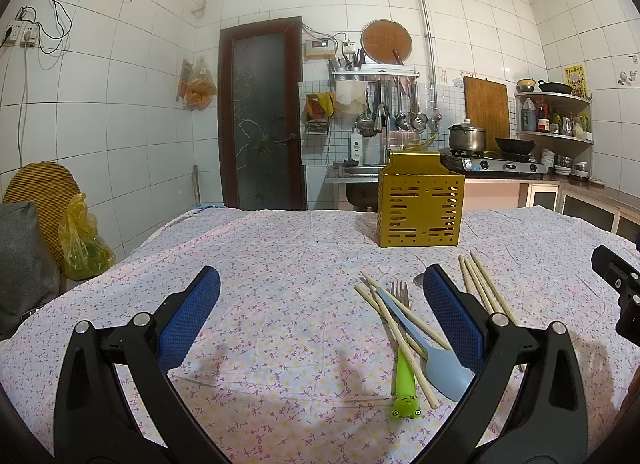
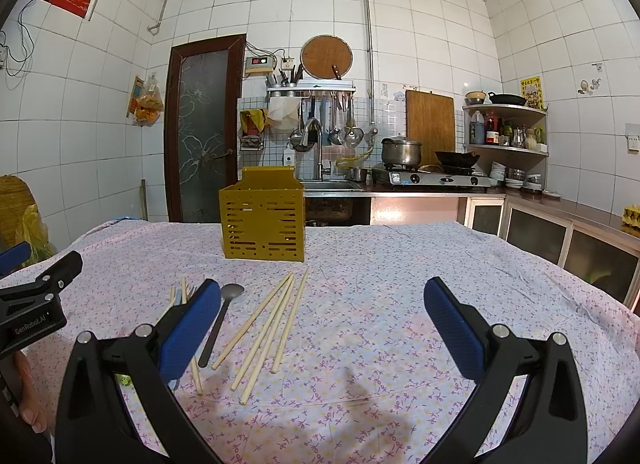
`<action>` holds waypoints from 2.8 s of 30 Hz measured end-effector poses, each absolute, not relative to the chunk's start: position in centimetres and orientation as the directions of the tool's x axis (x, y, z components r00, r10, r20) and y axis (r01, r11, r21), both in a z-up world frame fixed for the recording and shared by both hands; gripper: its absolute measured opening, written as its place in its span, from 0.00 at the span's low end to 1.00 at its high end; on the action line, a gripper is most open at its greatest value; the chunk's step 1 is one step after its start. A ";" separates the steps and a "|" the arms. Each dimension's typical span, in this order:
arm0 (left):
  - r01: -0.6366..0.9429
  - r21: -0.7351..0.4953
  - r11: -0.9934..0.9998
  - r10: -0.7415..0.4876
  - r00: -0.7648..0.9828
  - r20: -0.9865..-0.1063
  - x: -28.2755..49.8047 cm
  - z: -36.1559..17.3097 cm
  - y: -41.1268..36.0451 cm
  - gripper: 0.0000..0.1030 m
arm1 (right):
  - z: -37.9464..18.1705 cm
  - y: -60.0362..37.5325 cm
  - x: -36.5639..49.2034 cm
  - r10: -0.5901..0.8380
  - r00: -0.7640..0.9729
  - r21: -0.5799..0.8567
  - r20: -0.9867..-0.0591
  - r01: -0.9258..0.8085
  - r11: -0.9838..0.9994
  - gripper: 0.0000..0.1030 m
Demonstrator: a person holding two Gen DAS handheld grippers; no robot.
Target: Organize utensils
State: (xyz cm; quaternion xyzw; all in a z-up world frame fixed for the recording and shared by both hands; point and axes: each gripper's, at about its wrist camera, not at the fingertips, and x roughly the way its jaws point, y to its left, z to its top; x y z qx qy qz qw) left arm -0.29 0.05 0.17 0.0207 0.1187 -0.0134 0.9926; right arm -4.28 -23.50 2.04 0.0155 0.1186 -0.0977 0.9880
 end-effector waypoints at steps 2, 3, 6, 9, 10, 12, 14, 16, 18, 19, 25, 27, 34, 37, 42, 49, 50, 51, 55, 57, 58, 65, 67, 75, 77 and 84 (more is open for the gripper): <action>0.032 0.038 0.999 -0.022 0.971 -0.238 -0.3 0.2 0.1 0.95 | 2.1 -23.5 -4.3 -0.190 0.953 0.007 -0.237 0.197 0.980 0.96; 0.032 0.038 0.999 -0.022 0.971 -0.237 -0.3 0.2 0.1 0.95 | 2.1 -23.5 -4.3 -0.190 0.953 0.007 -0.237 0.197 0.980 0.96; 0.031 0.039 0.999 -0.021 0.972 -0.235 -0.3 0.1 0.0 0.95 | 2.1 -23.6 -4.3 -0.189 0.953 0.008 -0.238 0.196 0.981 0.96; 0.031 0.038 0.999 -0.021 0.972 -0.236 -0.3 0.1 0.0 0.95 | 2.0 -23.5 -4.3 -0.189 0.953 0.009 -0.237 0.196 0.980 0.96; 0.031 0.038 0.999 -0.021 0.972 -0.235 -0.3 0.1 0.0 0.95 | 2.1 -23.6 -4.4 -0.189 0.953 0.009 -0.238 0.196 0.980 0.96; 0.031 0.038 0.999 -0.021 0.972 -0.236 -0.3 0.1 0.0 0.95 | 2.1 -23.6 -4.4 -0.189 0.953 0.009 -0.237 0.197 0.980 0.96; 0.031 0.038 0.999 -0.021 0.972 -0.236 -0.3 0.1 0.0 0.95 | 2.1 -23.6 -4.5 -0.189 0.953 0.009 -0.237 0.197 0.980 0.96; 0.031 0.038 0.999 -0.021 0.972 -0.235 -0.3 0.1 0.0 0.95 | 2.1 -23.6 -4.5 -0.189 0.953 0.009 -0.237 0.197 0.980 0.96; 0.031 0.038 0.999 -0.021 0.972 -0.235 -0.3 0.1 0.0 0.95 | 2.0 -23.6 -4.4 -0.189 0.953 0.009 -0.238 0.197 0.980 0.96; 0.031 0.038 0.999 -0.021 0.972 -0.235 -0.3 0.1 0.0 0.95 | 2.0 -23.6 -4.4 -0.189 0.953 0.010 -0.238 0.197 0.980 0.96; 0.031 0.039 0.999 -0.021 0.971 -0.237 -0.3 0.1 0.0 0.95 | 2.1 -23.8 -4.5 -0.190 0.951 0.008 -0.245 0.198 0.980 0.96; 0.031 0.039 0.999 -0.021 0.971 -0.236 -0.3 0.1 0.0 0.95 | 2.2 -23.9 -4.6 -0.192 0.949 0.007 -0.249 0.200 0.980 0.96; 0.029 0.041 0.999 -0.019 0.972 -0.235 -0.3 0.1 0.0 0.95 | 2.0 -23.7 -4.1 -0.196 0.945 -0.007 -0.263 0.201 0.979 0.96; 0.026 0.044 0.999 -0.015 0.973 -0.232 -0.3 0.1 -0.1 0.95 | 2.0 -23.7 -4.1 -0.196 0.945 -0.005 -0.263 0.202 0.979 0.96; 0.019 0.053 0.998 -0.006 0.974 -0.228 -0.3 0.0 -0.3 0.95 | 2.0 -23.6 -4.1 -0.196 0.945 -0.008 -0.264 0.201 0.980 0.96; 0.019 0.057 0.998 -0.005 0.970 -0.242 -0.3 0.0 -0.3 0.95 | 2.1 -23.5 -4.2 -0.191 0.949 -0.011 -0.250 0.194 0.981 0.96; 0.019 0.057 0.998 -0.005 0.968 -0.250 -0.2 0.0 -0.3 0.95 | 2.2 -23.5 -4.3 -0.184 0.952 -0.009 -0.246 0.188 0.982 0.96; 0.018 0.054 0.998 -0.003 0.966 -0.259 0.0 0.0 -0.3 0.95 | 2.2 -23.6 -4.4 -0.174 0.954 -0.004 -0.244 0.179 0.984 0.96; 0.004 0.036 0.999 0.006 0.962 -0.274 0.2 0.0 0.2 0.95 | 2.2 -23.6 -4.2 -0.132 0.958 0.012 -0.253 0.140 0.990 0.96; 0.002 0.030 1.000 0.007 0.959 -0.284 0.4 0.0 0.3 0.95 | 2.1 -23.6 -4.1 -0.133 0.956 0.012 -0.260 0.141 0.990 0.96; 0.001 0.031 1.000 0.008 0.958 -0.288 0.5 -0.1 0.3 0.95 | 2.1 -23.6 -4.1 -0.137 0.955 0.010 -0.262 0.145 0.989 0.96; 0.018 0.047 0.999 -0.003 0.954 -0.301 0.8 -0.2 0.0 0.95 | 2.1 -23.5 -3.9 -0.179 0.945 -0.009 -0.272 0.184 0.983 0.96; 0.048 0.038 0.998 -0.033 0.944 -0.328 1.4 -0.3 0.0 0.95 | 2.0 -23.5 -3.8 -0.192 0.940 -0.017 -0.282 0.196 0.981 0.96; 0.095 0.034 0.995 -0.073 0.912 -0.403 2.9 -0.9 -0.3 0.95 | 1.5 -24.1 -2.4 -0.197 0.911 -0.014 -0.362 0.206 0.978 0.96; 0.103 0.035 0.994 -0.078 0.901 -0.427 3.4 -1.1 -0.4 0.95 | 1.3 -24.3 -1.8 -0.187 0.903 -0.008 -0.388 0.199 0.980 0.96; 0.065 0.050 0.997 -0.035 0.889 -0.457 6.6 -0.4 0.6 0.95 | 0.8 -25.4 1.0 -0.173 0.863 0.012 -0.475 0.203 0.979 0.96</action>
